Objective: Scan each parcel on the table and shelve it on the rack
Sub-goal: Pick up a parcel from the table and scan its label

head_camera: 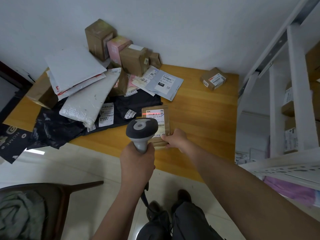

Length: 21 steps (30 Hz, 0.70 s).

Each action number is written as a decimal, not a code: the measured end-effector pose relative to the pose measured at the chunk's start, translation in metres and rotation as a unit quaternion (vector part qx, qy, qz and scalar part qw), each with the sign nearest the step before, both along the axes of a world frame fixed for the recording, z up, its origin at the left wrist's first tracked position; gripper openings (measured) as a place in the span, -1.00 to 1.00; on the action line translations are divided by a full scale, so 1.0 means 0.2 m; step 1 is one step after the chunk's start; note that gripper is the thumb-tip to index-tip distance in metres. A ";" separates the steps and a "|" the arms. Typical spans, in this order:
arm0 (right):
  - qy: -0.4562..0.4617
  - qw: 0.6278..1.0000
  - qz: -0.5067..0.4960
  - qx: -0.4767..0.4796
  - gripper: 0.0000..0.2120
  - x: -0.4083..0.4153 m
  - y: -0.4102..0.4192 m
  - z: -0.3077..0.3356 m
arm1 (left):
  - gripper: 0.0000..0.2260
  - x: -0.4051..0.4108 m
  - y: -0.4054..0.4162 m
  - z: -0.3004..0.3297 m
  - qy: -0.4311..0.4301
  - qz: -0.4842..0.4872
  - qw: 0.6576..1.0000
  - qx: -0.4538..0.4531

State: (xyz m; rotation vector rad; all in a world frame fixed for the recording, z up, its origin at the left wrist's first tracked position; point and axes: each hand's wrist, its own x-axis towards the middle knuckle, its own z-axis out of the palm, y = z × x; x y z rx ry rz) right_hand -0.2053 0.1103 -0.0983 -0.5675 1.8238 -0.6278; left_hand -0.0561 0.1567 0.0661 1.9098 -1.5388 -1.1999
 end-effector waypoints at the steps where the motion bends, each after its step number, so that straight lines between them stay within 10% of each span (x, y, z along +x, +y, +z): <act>1: 0.002 1.000 0.002 -0.001 -0.69 0.00 0.00 0.00 | -0.71 0.00 0.00 0.00 0.001 0.002 1.000 0.004; 21: 0.045 0.999 0.018 -0.004 -0.77 0.02 0.01 0.03 | -0.76 0.01 0.03 0.14 0.007 0.019 1.000 0.001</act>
